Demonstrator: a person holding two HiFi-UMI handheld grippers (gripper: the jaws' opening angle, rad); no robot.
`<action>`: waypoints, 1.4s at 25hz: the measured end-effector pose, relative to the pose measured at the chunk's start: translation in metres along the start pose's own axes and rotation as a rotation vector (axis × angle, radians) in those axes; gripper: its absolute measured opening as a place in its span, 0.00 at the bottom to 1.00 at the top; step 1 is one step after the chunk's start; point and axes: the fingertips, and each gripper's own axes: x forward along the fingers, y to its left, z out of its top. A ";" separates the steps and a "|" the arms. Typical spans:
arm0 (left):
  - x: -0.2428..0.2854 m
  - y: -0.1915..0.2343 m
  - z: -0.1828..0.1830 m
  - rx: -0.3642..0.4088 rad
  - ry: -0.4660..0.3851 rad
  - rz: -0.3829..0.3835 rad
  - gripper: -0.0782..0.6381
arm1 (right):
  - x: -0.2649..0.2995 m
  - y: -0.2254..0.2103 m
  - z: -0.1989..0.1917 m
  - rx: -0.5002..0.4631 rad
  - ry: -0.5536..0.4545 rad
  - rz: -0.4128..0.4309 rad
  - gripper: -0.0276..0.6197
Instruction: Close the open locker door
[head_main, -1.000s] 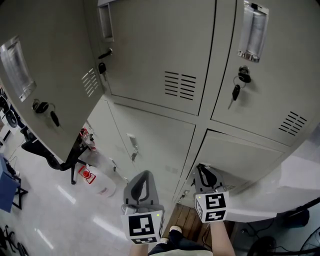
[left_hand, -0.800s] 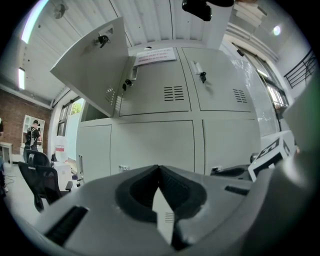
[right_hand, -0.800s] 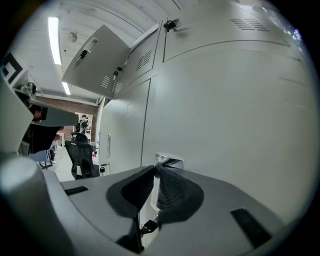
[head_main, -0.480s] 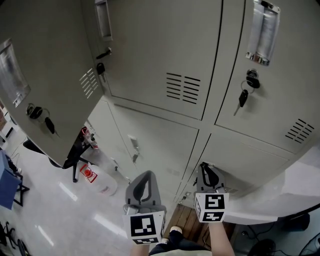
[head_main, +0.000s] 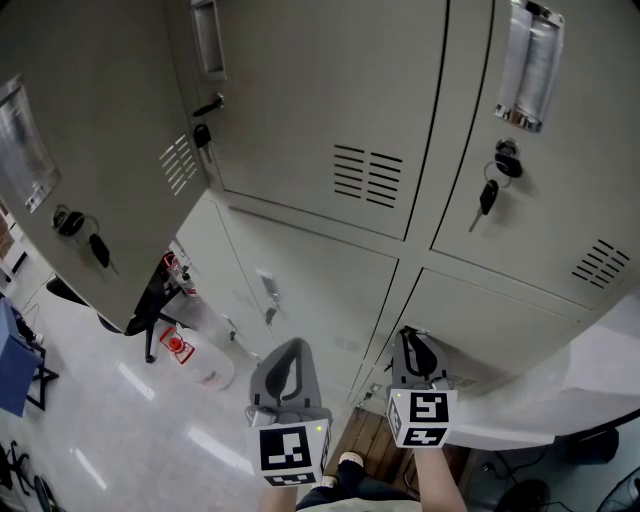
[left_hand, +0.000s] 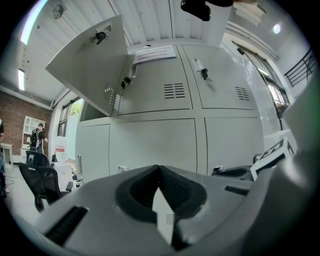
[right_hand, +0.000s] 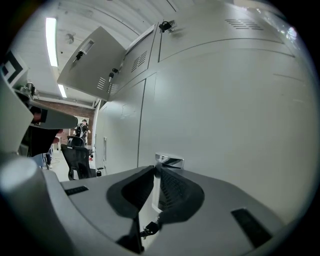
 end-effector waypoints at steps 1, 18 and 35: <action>0.000 0.000 -0.001 0.008 -0.002 -0.001 0.11 | -0.001 0.001 0.000 0.014 -0.004 0.007 0.12; -0.013 0.011 0.001 0.003 -0.014 0.038 0.11 | -0.024 0.039 0.046 0.023 -0.104 0.171 0.12; -0.148 0.153 0.045 0.033 -0.093 0.589 0.11 | -0.050 0.241 0.190 -0.056 -0.437 0.736 0.27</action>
